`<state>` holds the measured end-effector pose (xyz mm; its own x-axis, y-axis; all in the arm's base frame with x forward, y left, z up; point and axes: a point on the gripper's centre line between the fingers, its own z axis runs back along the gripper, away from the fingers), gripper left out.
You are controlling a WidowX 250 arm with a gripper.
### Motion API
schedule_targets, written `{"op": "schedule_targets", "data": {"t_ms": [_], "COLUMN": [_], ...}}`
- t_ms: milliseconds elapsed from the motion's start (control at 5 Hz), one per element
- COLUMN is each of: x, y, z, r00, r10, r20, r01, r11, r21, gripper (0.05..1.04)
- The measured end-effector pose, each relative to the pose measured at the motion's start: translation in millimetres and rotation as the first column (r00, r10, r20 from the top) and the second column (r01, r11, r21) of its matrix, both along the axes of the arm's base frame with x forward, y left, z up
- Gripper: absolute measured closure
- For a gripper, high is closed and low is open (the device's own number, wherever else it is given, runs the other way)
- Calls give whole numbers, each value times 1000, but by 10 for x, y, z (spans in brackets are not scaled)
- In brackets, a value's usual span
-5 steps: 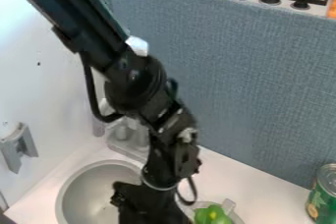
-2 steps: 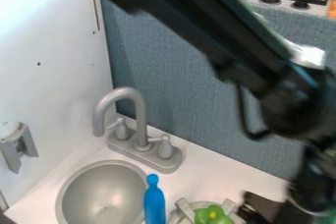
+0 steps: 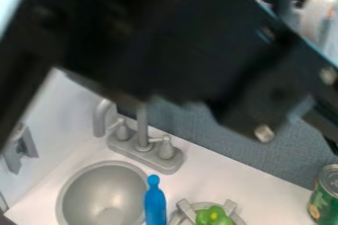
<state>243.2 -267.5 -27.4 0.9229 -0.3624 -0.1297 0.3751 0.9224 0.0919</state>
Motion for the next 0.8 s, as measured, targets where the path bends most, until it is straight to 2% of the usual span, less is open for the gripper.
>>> {"op": "schedule_targets", "data": {"t_ms": [400,600,800], "x": [96,209,323], "y": [-158,-154,-133], "z": [-274,-302,-361], "r00": [1000,1000,999], "r10": [-17,-9,15], "r20": [-20,-20,-31], "r01": [16,7,-19], "r11": [999,996,994], "r21": [-32,-92,-104], "gripper": [452,452,452]}}
